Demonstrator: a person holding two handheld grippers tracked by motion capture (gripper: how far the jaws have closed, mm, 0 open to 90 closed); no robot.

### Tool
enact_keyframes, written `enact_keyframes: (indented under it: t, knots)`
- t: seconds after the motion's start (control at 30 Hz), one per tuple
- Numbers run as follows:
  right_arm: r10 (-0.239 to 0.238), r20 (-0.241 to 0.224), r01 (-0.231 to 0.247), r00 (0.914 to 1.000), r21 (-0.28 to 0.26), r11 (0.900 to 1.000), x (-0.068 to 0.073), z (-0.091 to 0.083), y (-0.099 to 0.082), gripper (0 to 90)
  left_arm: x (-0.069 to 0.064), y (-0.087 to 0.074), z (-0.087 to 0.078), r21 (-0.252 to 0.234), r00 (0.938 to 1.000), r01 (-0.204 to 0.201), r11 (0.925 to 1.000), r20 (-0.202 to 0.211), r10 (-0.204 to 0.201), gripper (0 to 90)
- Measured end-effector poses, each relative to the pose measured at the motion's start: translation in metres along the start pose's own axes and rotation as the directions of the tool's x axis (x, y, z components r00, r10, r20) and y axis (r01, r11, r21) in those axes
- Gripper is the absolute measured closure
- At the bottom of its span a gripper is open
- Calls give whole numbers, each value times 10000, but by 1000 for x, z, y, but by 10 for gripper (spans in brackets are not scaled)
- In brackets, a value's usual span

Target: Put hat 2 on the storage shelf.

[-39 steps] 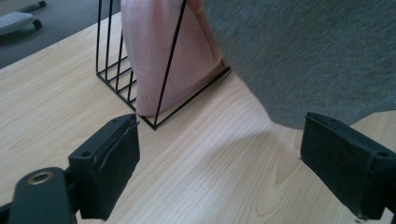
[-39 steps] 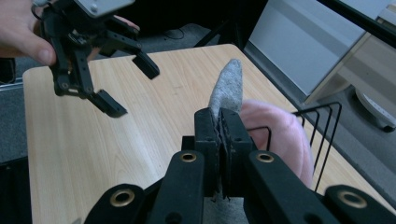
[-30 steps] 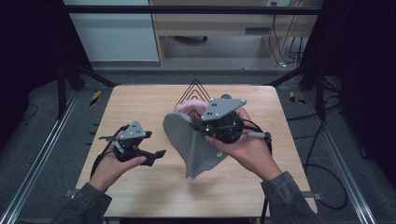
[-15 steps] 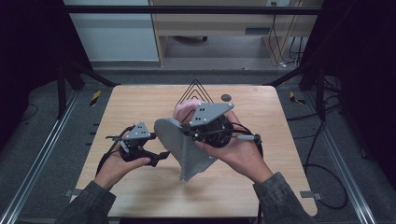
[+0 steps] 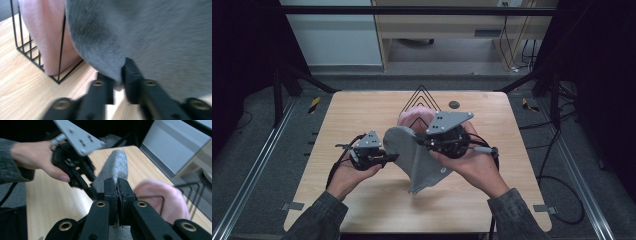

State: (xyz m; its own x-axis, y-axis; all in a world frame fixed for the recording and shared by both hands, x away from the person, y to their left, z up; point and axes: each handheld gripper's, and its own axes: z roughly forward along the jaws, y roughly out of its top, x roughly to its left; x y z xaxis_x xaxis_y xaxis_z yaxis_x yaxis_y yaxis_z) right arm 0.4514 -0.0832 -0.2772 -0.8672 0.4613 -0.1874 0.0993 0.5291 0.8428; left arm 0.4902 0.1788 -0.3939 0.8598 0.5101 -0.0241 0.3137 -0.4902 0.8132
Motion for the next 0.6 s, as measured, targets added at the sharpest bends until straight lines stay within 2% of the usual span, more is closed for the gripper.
enact_keyframes:
  t: [0.13, 0.33, 0.6]
  knots:
    - [505, 419, -507, 9978, 42, 9987, -15, -6, -17, 874, -6, 10, -6, 198, 9997, -160, 9997, -205, 164, 870]
    - [1489, 990, -1462, 9839, -343, 9887, -37, -11, -34, 874, -11, 29, -21, 240, 9967, -493, 9985, -639, 507, 870]
    - [1627, 1070, -1558, 9809, -697, 9853, -40, -14, -32, 874, -11, 47, -33, 319, 9934, -603, 9977, -957, 631, 871]
